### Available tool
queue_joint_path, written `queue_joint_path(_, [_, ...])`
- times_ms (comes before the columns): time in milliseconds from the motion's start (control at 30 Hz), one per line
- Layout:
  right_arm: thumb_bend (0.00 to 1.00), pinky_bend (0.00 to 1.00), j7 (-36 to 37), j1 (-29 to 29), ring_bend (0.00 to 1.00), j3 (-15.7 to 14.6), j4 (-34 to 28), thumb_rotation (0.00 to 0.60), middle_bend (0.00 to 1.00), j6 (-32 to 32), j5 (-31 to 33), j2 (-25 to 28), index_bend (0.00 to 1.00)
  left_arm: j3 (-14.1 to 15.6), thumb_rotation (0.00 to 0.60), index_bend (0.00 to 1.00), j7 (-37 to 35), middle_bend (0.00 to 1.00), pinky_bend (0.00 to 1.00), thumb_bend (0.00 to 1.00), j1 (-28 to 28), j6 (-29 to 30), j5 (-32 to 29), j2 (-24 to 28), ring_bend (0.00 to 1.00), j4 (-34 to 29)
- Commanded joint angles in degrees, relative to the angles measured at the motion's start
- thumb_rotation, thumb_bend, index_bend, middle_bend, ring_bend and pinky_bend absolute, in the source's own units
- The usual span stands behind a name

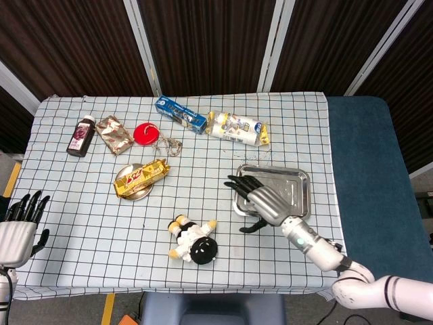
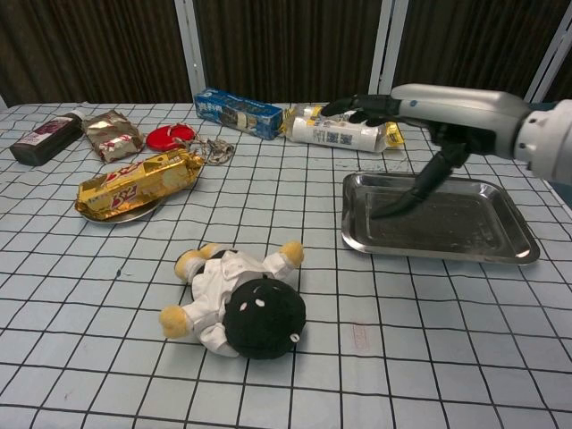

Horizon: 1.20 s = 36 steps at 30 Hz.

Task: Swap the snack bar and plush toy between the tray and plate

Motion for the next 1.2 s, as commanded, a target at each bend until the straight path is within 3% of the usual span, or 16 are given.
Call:
queue_joint_path(33, [0.1,0.0,-1.55,4.36,0.0,1.55,2.17,0.6,0.0,-4.68,4.2,-5.36,0.09,-0.32,0.6,0.08,-1.21,0.0,0.16,0.44,0.64,-0.65,-0.18,-0.69,0.0,1.41])
queue_joint_path(333, [0.1,0.0,0.36,9.98,0.0,0.58,7.29,0.6,0.0,-11.52,8.39,-14.79,0.11,-0.82,0.6,0.08,-1.6,0.0,0.14,0.44,0.64,-2.62,0.67,-1.04,0.0,2.49])
queue_joint_path(600, [0.1,0.0,-1.43,11.15,0.0,-2.49,10.31,0.6,0.01,-12.71,8.36,-17.89,0.11,-1.76,0.6,0.09,-2.15,0.0,0.14,0.44,0.9,-3.76,0.12,-0.81,0.0,2.19])
queue_joint_path(733, [0.09,0.0,-3.7,11.04,0.02,-3.63,12.13,0.6,0.07,-11.33,8.09,-19.37,0.15,-2.35,0.6,0.09,-2.47,0.0,0.14,0.44,1.0,-4.48,-0.6,-0.67,0.0,1.98])
queue_joint_path(867, [0.09,0.04,-4.01,10.88,0.12,-4.13,14.01,0.6,0.17,-10.73,8.53,-21.2,0.21,-2.61,0.6,0.1,-2.7,0.0,0.14,0.44,1.11,-4.85,-0.55,-0.53,0.0,1.66])
queue_joint_path(967, [0.1,0.14,-3.52,10.25,0.26,-4.33,16.12,0.6,0.28,-8.49,7.18,-23.26,0.31,-2.68,0.6,0.1,-2.73,0.0,0.14,0.44,1.16,-5.0,-0.29,-0.52,0.0,1.6])
queue_joint_path(1067, [0.13,0.3,-2.74,9.36,0.45,-4.6,18.9,0.6,0.43,-5.12,4.79,-25.49,0.48,-2.73,0.6,0.11,-3.07,0.0,0.14,0.44,1.18,-5.3,-0.09,-0.44,0.0,1.49])
queue_joint_path(1200, [0.27,0.52,-2.04,8.29,0.68,-4.98,22.22,0.6,0.6,-0.73,1.75,-27.76,0.76,-3.0,0.6,0.11,-3.41,0.0,0.14,0.44,1.24,-5.67,-0.25,-0.4,0.0,1.35])
